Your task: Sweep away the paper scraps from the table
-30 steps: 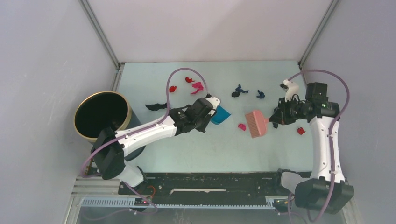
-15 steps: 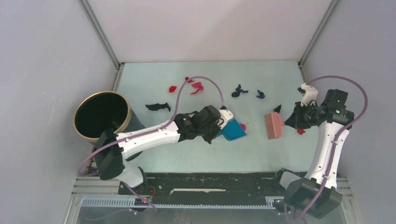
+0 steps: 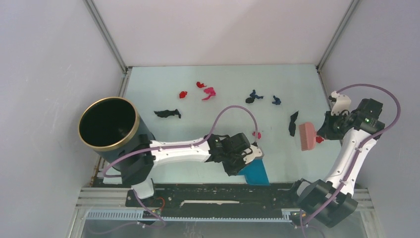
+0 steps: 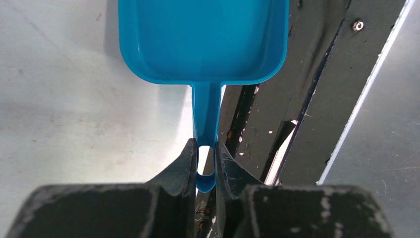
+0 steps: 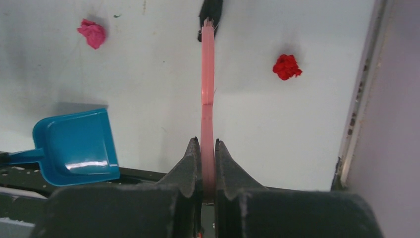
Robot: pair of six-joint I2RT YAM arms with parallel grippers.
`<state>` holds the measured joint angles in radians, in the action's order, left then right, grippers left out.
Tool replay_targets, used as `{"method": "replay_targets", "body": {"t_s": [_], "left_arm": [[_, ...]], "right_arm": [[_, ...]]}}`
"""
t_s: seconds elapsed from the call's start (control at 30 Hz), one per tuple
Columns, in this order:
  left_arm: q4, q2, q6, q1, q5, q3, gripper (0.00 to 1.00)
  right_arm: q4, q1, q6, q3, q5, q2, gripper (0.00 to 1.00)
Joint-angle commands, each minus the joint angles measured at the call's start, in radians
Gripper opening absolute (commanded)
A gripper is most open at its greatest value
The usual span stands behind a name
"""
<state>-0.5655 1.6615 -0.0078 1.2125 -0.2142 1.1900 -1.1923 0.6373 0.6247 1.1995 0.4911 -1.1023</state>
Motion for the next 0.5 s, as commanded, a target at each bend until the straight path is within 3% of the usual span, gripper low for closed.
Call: {"method": "replay_targets", "body": {"t_s": [0.0, 0.33, 0.47], "left_arm": [[-0.015, 0.048, -0.021, 0.002, -0.028, 0.072, 0.00], [-0.008, 0.105, -0.090, -0.011, 0.113, 0.119, 0.00], [0.106, 0.121, -0.165, -0.050, 0.168, 0.109, 0.20]], "right_arm": [[0.081, 0.017, 0.039, -0.033, -0.047, 0.016, 0.00], [0.140, 0.010, 0.064, -0.097, -0.122, -0.015, 0.00], [0.146, -0.001, 0.056, -0.104, -0.116, -0.029, 0.00]]}}
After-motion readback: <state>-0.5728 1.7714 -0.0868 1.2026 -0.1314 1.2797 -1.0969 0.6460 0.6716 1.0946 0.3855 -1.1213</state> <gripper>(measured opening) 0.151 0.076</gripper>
